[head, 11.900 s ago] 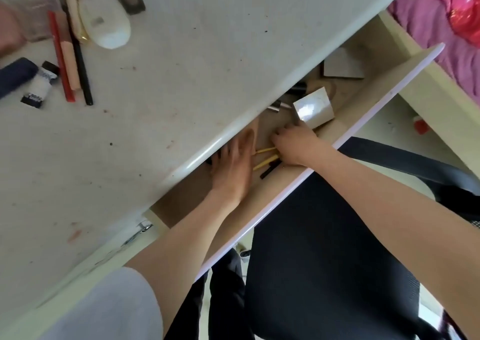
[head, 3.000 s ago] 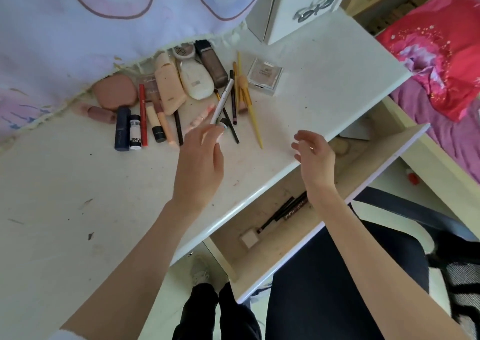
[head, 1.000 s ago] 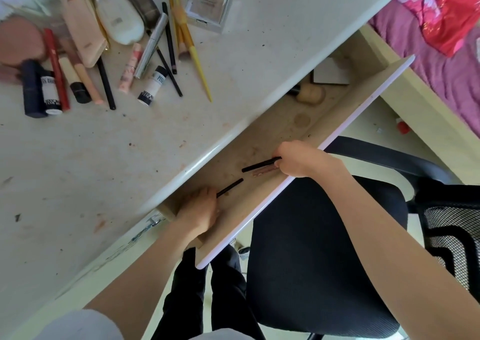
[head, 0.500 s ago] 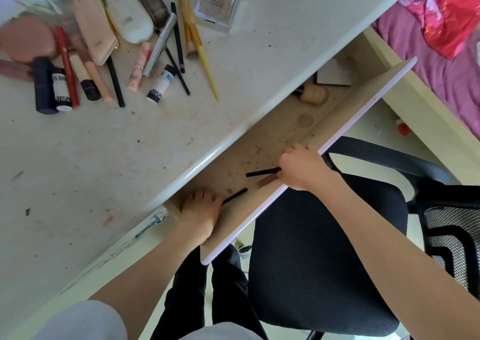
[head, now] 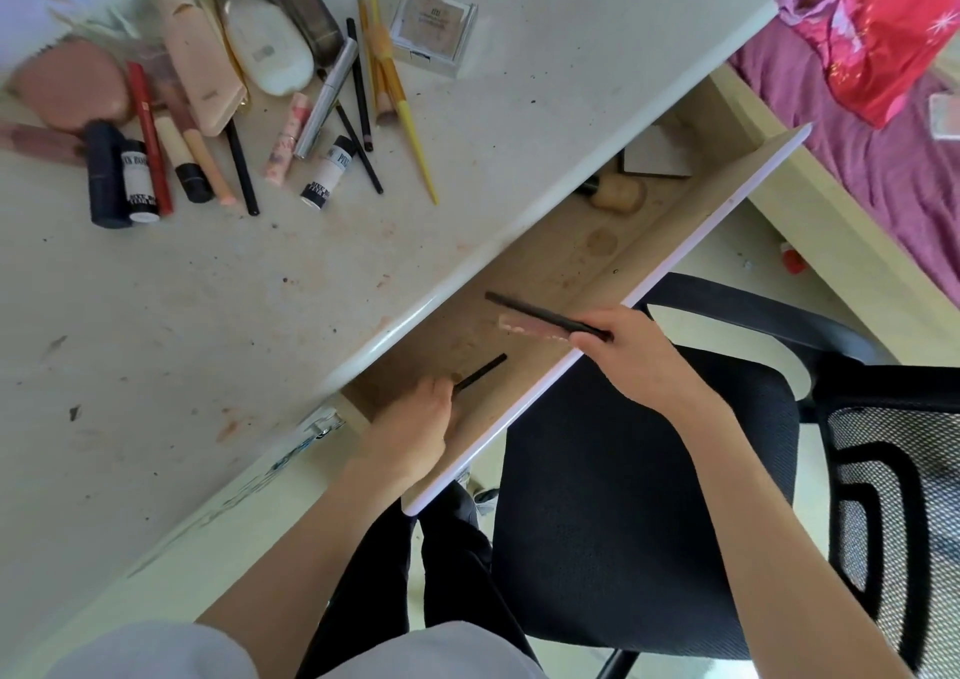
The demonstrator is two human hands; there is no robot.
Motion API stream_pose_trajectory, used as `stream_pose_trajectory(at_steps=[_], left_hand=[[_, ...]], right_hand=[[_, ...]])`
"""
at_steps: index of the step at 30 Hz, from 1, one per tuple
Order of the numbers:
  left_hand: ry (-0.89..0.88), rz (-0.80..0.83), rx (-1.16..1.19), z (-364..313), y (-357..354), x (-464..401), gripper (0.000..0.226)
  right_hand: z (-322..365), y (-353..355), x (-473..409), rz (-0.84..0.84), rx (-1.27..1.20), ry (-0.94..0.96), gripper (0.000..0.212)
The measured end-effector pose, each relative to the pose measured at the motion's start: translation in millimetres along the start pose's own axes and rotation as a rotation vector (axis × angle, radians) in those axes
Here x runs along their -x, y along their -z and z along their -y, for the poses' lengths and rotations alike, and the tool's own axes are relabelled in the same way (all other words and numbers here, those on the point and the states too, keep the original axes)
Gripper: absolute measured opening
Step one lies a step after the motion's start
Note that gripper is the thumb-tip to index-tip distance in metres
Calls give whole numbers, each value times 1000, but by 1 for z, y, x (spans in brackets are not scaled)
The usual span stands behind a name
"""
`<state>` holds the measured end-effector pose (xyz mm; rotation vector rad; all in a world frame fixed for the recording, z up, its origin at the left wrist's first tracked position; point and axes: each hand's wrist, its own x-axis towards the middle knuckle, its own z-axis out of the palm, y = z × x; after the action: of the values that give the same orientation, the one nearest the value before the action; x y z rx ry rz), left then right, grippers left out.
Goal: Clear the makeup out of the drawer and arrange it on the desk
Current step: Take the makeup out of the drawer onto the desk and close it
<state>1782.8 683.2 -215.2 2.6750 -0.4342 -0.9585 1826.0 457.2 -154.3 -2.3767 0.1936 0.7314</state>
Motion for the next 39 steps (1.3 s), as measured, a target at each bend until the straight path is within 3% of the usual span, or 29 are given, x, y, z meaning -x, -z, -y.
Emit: stream_pose_trajectory(at_steps=[3,5,8,10,14,22,27,31,34,36,39], left_hand=[[40,-83,273,-11,26,14,20],[86,-128,581,-10,43,22,19],[141,-240,1031,8,76,29,18],[195,-359,1131,31,97,28,21],[340,-585,1110,80,142,11,30],[450,-779,994,141,200,-43,39],[398,-794,966,154,219,-48,39],[283,-775,985,155,232,-46,47],[173,-766,981,157,231,-40,35],[154,-740,906,157,229,-35,30],[200,-687,771,157,220,-30,44]], right_hand=[[12,-1,13,-105,-403,-75,15],[31,-5,12,-137,-586,-117,16],[67,-11,-3,-131,-693,-95,20],[95,-18,-16,-102,-712,-58,19],[154,-33,-50,-116,-712,-15,19],[249,-60,-117,-62,-730,15,18],[278,-63,-138,-111,-828,-90,20],[288,-55,-139,-118,-811,-97,42],[288,-51,-134,-122,-821,-73,27],[286,-50,-127,-149,-772,-67,27],[276,-49,-118,-180,-709,-44,34]])
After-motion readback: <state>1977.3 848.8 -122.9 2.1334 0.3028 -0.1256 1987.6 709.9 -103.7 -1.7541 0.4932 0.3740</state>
